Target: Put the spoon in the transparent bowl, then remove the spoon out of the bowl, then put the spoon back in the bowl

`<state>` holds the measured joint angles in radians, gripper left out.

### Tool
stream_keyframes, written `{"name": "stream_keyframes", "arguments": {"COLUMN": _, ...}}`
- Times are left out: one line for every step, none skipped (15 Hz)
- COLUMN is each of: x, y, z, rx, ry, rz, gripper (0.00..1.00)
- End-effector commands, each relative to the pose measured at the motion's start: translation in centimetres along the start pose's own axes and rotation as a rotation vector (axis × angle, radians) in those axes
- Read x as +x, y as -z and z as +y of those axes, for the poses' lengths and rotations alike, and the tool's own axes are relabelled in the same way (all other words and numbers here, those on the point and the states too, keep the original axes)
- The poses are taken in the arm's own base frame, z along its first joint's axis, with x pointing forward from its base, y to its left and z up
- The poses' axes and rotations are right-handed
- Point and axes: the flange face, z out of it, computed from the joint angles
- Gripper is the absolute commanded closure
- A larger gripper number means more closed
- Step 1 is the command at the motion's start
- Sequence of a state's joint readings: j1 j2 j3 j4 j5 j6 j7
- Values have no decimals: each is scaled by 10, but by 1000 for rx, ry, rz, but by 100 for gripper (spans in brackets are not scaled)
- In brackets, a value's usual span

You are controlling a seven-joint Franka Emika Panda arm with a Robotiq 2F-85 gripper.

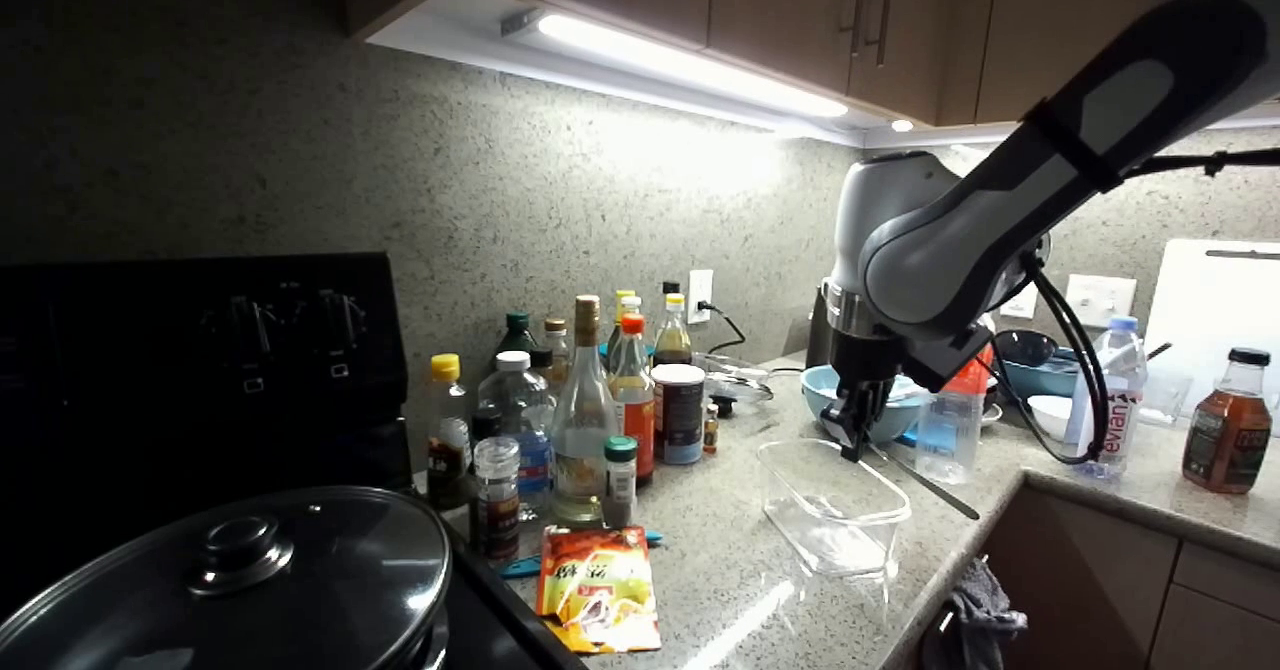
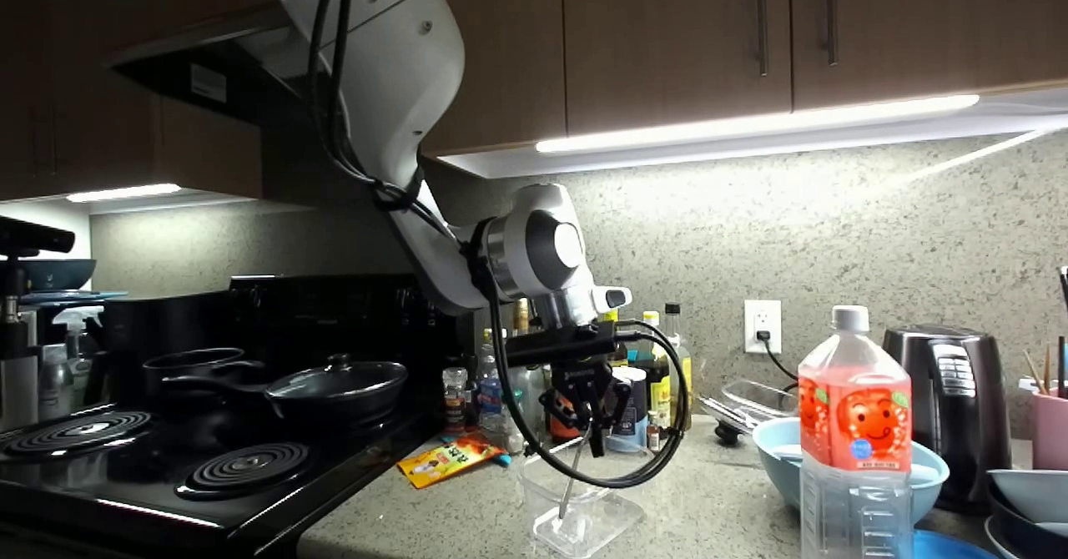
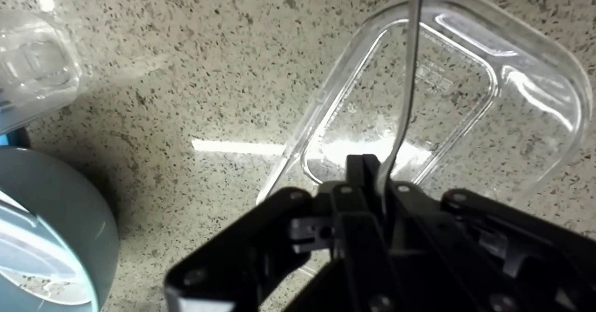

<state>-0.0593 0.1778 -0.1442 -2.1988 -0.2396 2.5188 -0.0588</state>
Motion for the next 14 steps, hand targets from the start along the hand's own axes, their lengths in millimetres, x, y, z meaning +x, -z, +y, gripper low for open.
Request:
{"name": "stream_keyframes", "arguments": {"x": 8, "y": -7, "z": 17, "rx": -37, "ry": -8, "rz": 35, "gripper": 99}}
{"name": "stream_keyframes", "arguments": {"x": 8, "y": -1, "z": 24, "rx": -58, "ry": -21, "rz": 41, "gripper": 99}}
{"name": "stream_keyframes", "arguments": {"x": 8, "y": 5, "z": 33, "rx": -90, "ry": -42, "rz": 53, "gripper": 99}}
{"name": "stream_keyframes", "arguments": {"x": 7, "y": 10, "z": 43, "rx": -127, "ry": -60, "rz": 64, "gripper": 99}}
{"name": "stream_keyframes", "arguments": {"x": 8, "y": 15, "z": 54, "rx": -162, "ry": -80, "rz": 73, "gripper": 99}}
{"name": "stream_keyframes", "arguments": {"x": 8, "y": 15, "z": 64, "rx": -190, "ry": -103, "rz": 78, "gripper": 99}}
{"name": "stream_keyframes", "arguments": {"x": 9, "y": 14, "z": 73, "rx": -208, "ry": -120, "rz": 82, "gripper": 99}}
{"name": "stream_keyframes", "arguments": {"x": 10, "y": 11, "z": 80, "rx": -211, "ry": -135, "rz": 82, "gripper": 99}}
{"name": "stream_keyframes", "arguments": {"x": 11, "y": 7, "z": 84, "rx": -204, "ry": -145, "rz": 82, "gripper": 99}}
{"name": "stream_keyframes", "arguments": {"x": 12, "y": 3, "z": 87, "rx": -196, "ry": -147, "rz": 86, "gripper": 99}}
{"name": "stream_keyframes", "arguments": {"x": 13, "y": -2, "z": 87, "rx": -175, "ry": -145, "rz": 94, "gripper": 99}}
{"name": "stream_keyframes", "arguments": {"x": 15, "y": -8, "z": 87, "rx": -152, "ry": -141, "rz": 109, "gripper": 99}}
{"name": "stream_keyframes", "arguments": {"x": 17, "y": -14, "z": 86, "rx": -133, "ry": -141, "rz": 130, "gripper": 99}}
{"name": "stream_keyframes", "arguments": {"x": 20, "y": -20, "z": 84, "rx": -105, "ry": -140, "rz": 154, "gripper": 99}}
